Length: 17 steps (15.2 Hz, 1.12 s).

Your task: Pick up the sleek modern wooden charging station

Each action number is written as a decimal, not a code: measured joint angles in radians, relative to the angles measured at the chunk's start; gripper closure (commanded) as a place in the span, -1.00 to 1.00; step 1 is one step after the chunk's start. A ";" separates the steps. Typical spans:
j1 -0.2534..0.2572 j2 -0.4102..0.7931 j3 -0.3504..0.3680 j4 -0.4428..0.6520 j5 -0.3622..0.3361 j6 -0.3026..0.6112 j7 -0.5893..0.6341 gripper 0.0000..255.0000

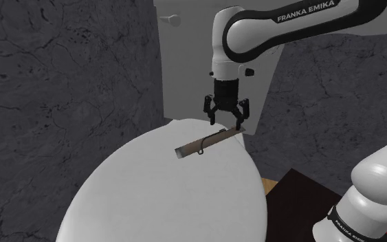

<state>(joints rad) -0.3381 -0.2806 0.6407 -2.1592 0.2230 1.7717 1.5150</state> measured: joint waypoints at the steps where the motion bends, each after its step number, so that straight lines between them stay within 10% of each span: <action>1: -0.018 0.042 0.022 0.023 -0.014 0.006 0.093 -1.00; 9: -0.033 0.123 0.056 -0.011 -0.043 0.102 0.204 -1.00; 10: -0.033 0.125 0.056 -0.015 -0.044 0.108 0.203 1.00; 17: -0.033 0.127 0.057 -0.017 -0.045 0.112 0.204 1.00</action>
<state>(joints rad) -0.3714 -0.1540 0.6977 -2.1764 0.1781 1.8840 1.7185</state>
